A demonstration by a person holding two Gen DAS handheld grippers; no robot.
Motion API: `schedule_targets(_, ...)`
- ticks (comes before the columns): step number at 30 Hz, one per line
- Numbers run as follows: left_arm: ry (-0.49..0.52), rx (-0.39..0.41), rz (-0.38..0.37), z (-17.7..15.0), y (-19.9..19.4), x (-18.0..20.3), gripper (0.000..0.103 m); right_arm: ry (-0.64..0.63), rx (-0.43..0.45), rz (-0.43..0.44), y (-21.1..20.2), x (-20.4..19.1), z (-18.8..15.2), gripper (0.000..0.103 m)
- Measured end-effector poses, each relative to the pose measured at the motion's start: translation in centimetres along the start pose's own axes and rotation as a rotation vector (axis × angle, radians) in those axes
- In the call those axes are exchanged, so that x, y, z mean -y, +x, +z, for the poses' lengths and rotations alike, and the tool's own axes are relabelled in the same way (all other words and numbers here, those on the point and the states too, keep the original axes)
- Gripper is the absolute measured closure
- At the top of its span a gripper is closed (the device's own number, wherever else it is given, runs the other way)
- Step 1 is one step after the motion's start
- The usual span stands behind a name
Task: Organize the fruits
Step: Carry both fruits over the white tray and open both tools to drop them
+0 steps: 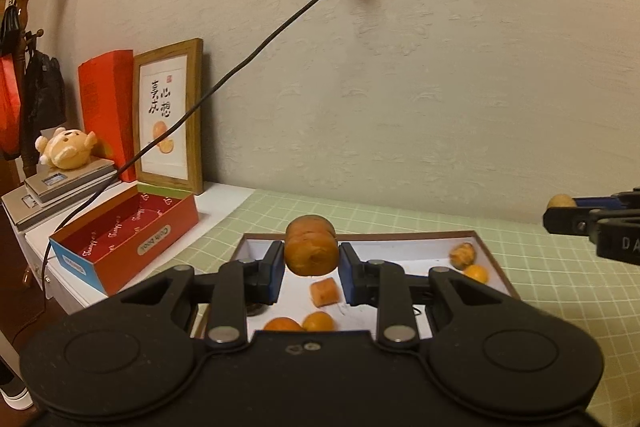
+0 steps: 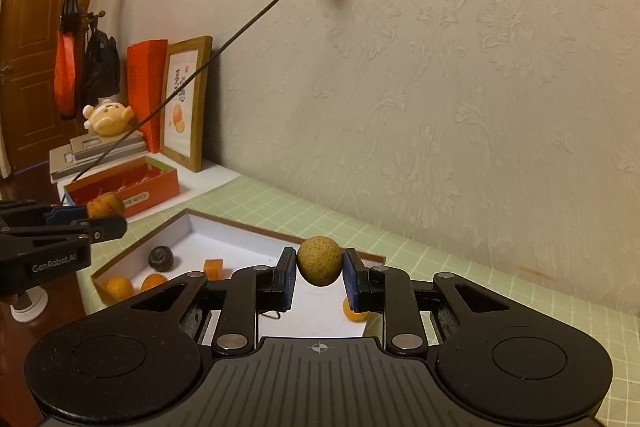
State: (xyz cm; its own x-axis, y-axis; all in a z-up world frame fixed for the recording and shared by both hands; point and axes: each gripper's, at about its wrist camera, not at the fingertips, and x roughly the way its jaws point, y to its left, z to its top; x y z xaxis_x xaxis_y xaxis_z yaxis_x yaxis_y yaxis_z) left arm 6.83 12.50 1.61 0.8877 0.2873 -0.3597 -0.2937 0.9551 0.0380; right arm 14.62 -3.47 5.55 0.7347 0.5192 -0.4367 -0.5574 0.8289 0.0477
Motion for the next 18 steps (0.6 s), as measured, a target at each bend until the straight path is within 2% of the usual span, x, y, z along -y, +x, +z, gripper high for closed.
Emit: schedule_targets(18, -0.02, -0.053, 0.048, 0.1, 4.6, -2.8, 0.084, 0.02, -0.03, 0.005, 5.7, 1.0, 0.8, 0.078)
